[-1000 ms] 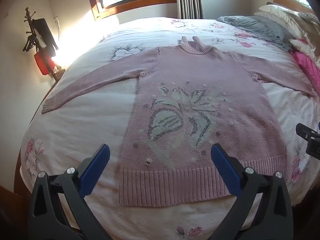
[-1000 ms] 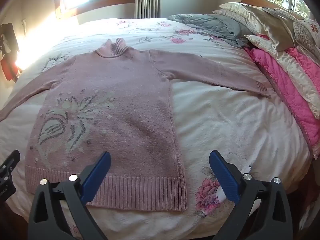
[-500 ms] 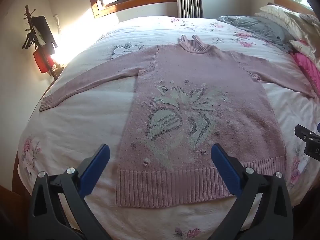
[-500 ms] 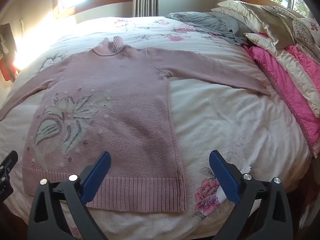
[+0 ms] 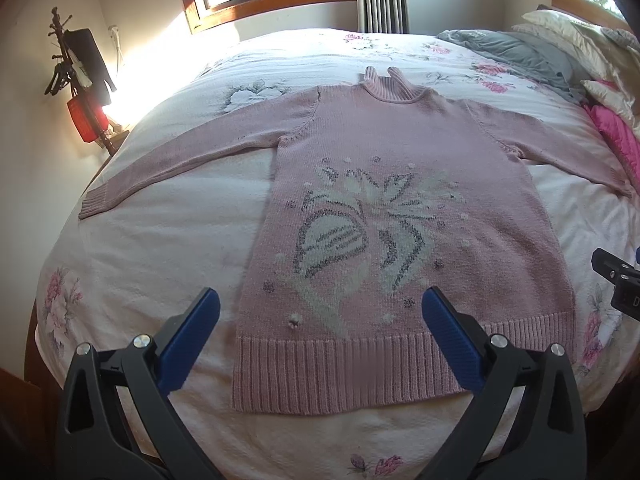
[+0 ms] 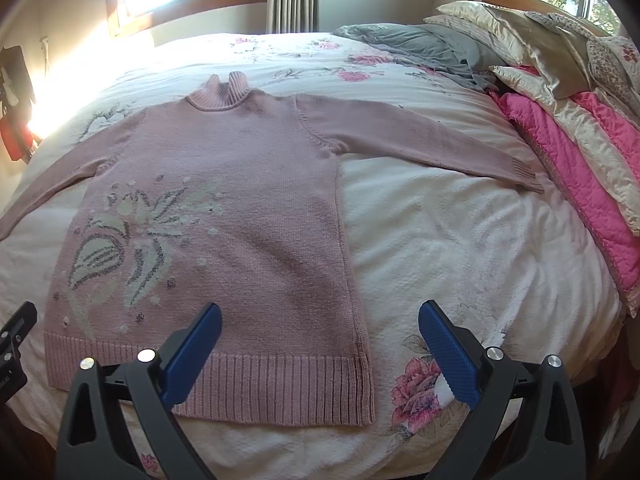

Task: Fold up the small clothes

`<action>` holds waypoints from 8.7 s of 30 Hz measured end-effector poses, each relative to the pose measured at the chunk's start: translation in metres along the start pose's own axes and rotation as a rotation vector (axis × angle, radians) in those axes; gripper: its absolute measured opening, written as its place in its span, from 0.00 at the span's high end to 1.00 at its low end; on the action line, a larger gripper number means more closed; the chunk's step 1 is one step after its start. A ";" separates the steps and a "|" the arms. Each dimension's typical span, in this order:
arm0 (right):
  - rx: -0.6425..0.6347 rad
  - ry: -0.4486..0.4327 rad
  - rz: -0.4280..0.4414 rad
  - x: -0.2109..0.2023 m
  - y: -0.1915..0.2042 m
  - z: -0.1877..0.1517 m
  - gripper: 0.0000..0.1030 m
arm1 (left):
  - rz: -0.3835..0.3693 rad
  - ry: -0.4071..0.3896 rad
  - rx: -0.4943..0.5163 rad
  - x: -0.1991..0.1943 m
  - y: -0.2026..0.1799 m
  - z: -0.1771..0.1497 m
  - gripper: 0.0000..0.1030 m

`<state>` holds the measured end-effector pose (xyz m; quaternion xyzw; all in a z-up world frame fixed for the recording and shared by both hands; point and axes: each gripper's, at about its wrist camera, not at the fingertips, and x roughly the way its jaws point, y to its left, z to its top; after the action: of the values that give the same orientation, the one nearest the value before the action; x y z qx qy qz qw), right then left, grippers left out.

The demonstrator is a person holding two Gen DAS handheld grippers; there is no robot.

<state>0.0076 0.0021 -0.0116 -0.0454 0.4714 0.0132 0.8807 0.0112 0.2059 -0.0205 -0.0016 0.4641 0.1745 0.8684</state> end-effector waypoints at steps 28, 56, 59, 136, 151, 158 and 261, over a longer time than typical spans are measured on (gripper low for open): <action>0.010 0.005 0.010 0.006 -0.005 0.002 0.04 | 0.011 0.015 0.006 0.005 0.000 -0.001 0.03; 0.011 -0.006 0.002 0.005 -0.006 0.000 0.04 | 0.017 0.019 -0.001 0.006 0.002 -0.002 0.03; 0.011 -0.006 0.002 0.005 -0.006 0.000 0.04 | 0.016 0.021 -0.001 0.006 0.002 -0.002 0.03; 0.007 0.083 0.461 0.235 -0.166 0.162 0.72 | -0.597 0.247 -0.038 0.246 -0.282 0.230 0.03; 0.089 0.036 0.402 0.198 -0.228 0.108 0.66 | -0.697 0.369 -0.024 0.277 -0.375 0.231 0.27; 0.114 0.032 0.387 0.194 -0.235 0.101 0.66 | -0.678 0.325 0.003 0.263 -0.375 0.236 0.91; -0.223 0.247 0.457 0.232 0.068 0.128 0.37 | -0.161 -0.141 -1.155 0.258 0.439 0.077 0.84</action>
<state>0.2379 0.0772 -0.1384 -0.0357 0.5686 0.2577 0.7804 0.0705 0.7082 -0.1147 -0.4981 0.2332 0.3323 0.7662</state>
